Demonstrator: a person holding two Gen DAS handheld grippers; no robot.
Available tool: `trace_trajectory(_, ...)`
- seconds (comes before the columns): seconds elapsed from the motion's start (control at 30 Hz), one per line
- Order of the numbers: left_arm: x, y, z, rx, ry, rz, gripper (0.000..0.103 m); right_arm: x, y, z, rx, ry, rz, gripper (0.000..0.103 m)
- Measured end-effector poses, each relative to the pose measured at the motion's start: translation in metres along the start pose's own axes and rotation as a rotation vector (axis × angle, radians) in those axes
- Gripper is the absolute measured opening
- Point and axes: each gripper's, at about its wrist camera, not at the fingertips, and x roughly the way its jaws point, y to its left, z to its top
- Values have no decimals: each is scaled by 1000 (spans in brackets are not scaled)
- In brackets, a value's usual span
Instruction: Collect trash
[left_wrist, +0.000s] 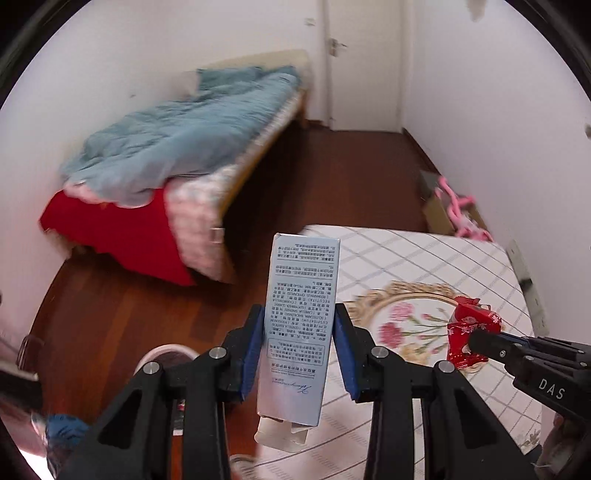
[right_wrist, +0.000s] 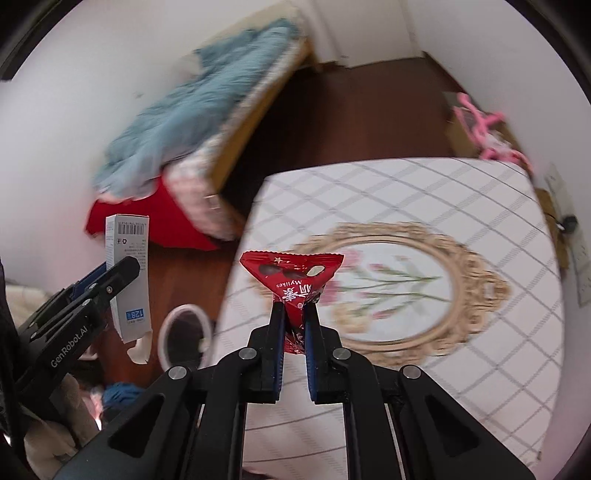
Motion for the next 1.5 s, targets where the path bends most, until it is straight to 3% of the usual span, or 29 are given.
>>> trace_trajectory(0.23,-18,118,-27,-126,1,105,33,40,133,-18,-147,64,124,10)
trace_trajectory(0.47,46,235,-72,-304,146,126,33,154,229,-53,-221,228,147,10)
trace_trajectory(0.63,121,302,-112,-397,288,102,33,264,262,-79,-220,390,118,10)
trace_trajectory(0.83,192,331,-146,-433,398,78,33,360,275,-91,-200,499,80,10)
trace_trajectory(1.03,227,348,-161,-478,449,75,35,430,276,-95,-205,560,51,10)
trace_trajectory(1.1,229,353,-166,-489,463,89,44,446,280,-97,-219,583,52,11)
trace_trajectory(1.13,229,355,-168,-493,466,105,62,455,280,-99,-225,601,49,12)
trace_trajectory(1.17,226,357,-169,-498,463,110,80,461,281,-98,-227,611,53,17)
trace_trajectory(1.23,220,360,-172,-504,458,130,91,468,280,-98,-238,615,42,31)
trace_trajectory(1.3,216,363,-175,-494,464,167,93,467,280,-97,-247,609,48,64)
trace_trajectory(1.33,214,363,-175,-494,466,178,93,466,281,-96,-260,602,35,70)
trace_trajectory(1.4,203,365,-177,-505,452,198,94,459,283,-98,-287,589,19,92)
trace_trajectory(1.47,191,365,-179,-502,437,226,101,448,285,-96,-318,567,-10,103)
trace_trajectory(1.5,184,364,-179,-505,431,233,103,441,287,-95,-340,557,-34,103)
